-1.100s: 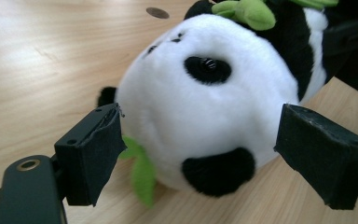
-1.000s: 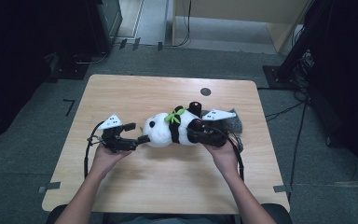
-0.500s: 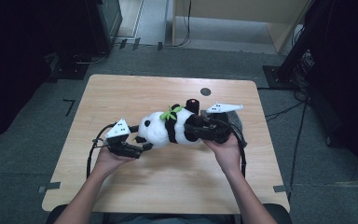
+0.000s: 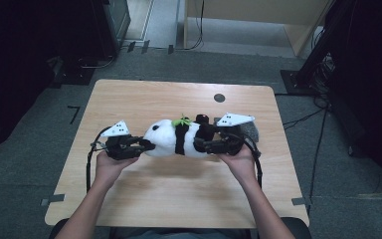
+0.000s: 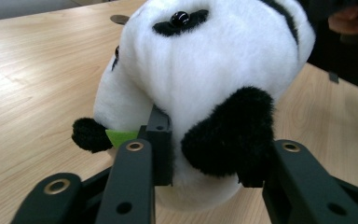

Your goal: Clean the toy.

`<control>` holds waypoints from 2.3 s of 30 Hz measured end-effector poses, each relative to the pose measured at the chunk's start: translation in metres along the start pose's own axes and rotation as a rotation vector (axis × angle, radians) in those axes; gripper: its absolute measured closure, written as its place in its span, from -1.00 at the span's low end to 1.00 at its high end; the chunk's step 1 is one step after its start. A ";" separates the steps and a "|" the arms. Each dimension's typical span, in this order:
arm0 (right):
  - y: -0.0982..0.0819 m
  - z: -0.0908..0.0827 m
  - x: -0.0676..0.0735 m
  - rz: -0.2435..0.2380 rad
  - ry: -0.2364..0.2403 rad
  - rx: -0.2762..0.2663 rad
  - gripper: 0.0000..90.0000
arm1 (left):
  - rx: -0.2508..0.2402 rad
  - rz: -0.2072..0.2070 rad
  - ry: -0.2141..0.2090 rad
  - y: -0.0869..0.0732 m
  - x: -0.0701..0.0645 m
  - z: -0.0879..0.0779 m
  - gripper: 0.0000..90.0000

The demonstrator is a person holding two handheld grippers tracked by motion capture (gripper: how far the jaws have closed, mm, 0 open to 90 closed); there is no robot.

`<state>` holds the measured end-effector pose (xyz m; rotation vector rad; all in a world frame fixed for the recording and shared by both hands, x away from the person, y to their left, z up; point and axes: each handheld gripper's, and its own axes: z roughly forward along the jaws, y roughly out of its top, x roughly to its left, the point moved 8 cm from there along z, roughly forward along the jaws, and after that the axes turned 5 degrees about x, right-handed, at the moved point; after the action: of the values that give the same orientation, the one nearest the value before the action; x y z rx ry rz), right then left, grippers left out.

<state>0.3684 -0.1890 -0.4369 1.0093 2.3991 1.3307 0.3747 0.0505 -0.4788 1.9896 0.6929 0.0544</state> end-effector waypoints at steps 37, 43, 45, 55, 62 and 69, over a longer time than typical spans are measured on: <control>-0.016 -0.004 -0.032 0.179 0.014 -0.034 0.10 | -0.072 0.030 0.065 0.002 -0.001 0.007 -0.59; -0.010 -0.011 -0.018 0.196 0.077 -0.017 0.04 | -0.057 0.064 0.032 -0.001 -0.013 0.022 -0.61; -0.009 -0.006 -0.009 0.205 0.115 -0.002 0.00 | -0.039 0.081 0.093 0.000 -0.015 0.025 -0.70; -0.008 0.004 0.000 0.192 0.107 0.002 -0.37 | -0.033 -0.023 0.061 0.006 -0.011 0.015 0.40; -0.009 0.002 -0.001 0.075 0.112 -0.073 -0.55 | -0.054 -0.101 0.034 0.012 0.004 -0.003 0.45; -0.022 0.011 -0.005 -0.028 0.030 -0.071 -0.69 | -0.088 -0.205 -0.028 0.015 0.013 -0.019 0.43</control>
<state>0.3669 -0.1930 -0.4614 0.9409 2.3602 1.4200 0.3859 0.0667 -0.4598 1.8230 0.8578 -0.0648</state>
